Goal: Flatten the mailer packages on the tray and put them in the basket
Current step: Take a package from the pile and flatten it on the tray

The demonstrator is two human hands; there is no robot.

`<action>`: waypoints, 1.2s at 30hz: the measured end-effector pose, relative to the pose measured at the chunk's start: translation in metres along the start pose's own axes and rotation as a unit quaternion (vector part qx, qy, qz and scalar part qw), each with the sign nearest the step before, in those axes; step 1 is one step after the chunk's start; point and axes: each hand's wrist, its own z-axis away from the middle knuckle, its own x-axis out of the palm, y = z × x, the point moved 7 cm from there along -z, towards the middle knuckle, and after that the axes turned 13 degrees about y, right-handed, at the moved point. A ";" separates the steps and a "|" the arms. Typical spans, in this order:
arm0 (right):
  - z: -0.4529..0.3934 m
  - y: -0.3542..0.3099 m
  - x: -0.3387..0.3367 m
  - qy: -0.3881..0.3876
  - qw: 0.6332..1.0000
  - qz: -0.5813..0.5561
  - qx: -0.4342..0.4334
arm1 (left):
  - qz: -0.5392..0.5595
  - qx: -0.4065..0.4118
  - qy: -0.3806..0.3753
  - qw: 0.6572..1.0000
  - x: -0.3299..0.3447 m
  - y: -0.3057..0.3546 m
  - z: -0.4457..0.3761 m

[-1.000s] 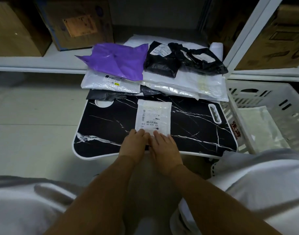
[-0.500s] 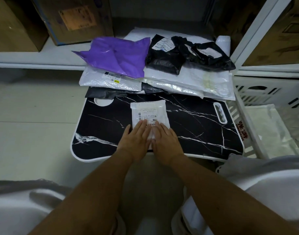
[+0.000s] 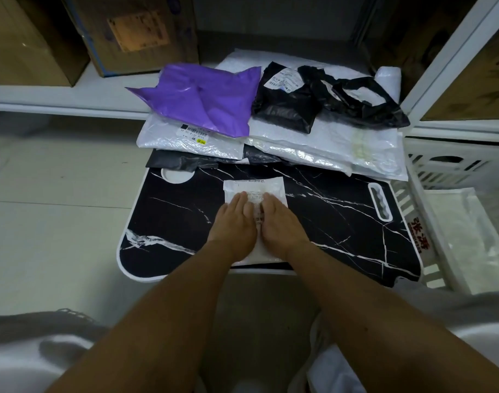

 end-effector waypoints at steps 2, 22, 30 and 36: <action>-0.003 0.001 0.000 0.010 1.000 0.015 -0.006 | -0.020 0.001 0.024 1.000 -0.003 -0.003 -0.003; -0.037 0.011 0.004 -0.032 0.994 0.109 -0.002 | -0.111 -0.034 -0.030 0.993 -0.002 -0.022 -0.029; -0.036 0.015 0.005 -0.049 0.983 0.150 0.093 | -0.133 -0.123 -0.051 0.982 -0.003 -0.022 -0.023; -0.018 -0.003 -0.008 0.025 0.984 0.157 0.081 | -0.133 -0.121 -0.028 0.983 -0.014 -0.013 -0.011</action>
